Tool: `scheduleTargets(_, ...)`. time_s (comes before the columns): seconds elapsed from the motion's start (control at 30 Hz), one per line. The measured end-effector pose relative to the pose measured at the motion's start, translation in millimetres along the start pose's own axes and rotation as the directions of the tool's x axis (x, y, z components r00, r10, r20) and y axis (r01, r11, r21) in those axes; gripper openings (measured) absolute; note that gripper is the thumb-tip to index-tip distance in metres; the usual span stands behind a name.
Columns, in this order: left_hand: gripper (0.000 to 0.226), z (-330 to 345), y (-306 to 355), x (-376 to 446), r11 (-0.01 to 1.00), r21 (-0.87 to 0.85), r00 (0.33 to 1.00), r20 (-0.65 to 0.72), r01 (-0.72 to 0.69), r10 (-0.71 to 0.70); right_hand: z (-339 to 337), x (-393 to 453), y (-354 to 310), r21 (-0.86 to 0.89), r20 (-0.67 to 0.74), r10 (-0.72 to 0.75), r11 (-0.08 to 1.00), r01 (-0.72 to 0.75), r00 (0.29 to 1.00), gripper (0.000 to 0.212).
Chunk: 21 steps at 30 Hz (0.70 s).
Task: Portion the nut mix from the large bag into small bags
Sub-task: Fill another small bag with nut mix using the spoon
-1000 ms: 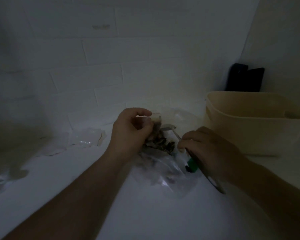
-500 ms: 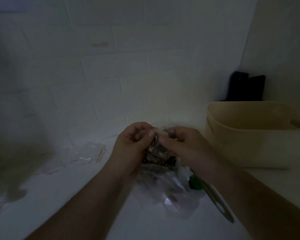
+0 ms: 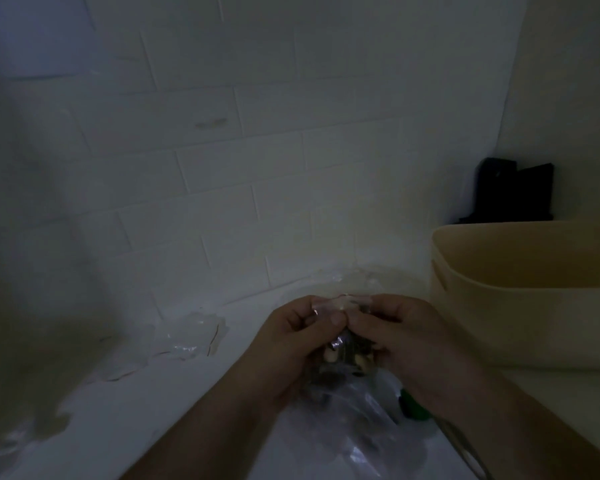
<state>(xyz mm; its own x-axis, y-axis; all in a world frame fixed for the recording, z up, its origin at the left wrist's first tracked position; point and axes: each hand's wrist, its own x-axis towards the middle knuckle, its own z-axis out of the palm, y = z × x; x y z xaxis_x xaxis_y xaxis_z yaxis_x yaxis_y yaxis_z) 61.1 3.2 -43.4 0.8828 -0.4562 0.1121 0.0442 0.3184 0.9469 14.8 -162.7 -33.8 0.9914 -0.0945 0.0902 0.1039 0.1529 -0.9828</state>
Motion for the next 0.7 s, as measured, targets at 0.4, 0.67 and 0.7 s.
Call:
scheduleTargets(0.4, 0.014, 10, 2, -1, 0.999, 0.016, 0.999, -0.003, -0.043, 0.043, 10, -5, -2, -0.036, -0.074, 0.039, 0.998, -0.042, 0.996, 0.014)
scheduleTargets(0.67, 0.031, 6, -3, 3, 0.990, 0.134, 0.993, -0.110, -0.036, 0.051, 9, -7, -5, -0.116, -0.173, -0.050, 0.993, 0.030, 0.984, 0.021)
scheduleTargets(0.7, 0.039, 6, -2, 2, 0.986, 0.164, 0.991, -0.126, -0.032, 0.053, 9, -7, -5, -0.134, -0.184, -0.068, 0.990, 0.043, 0.981, 0.023)
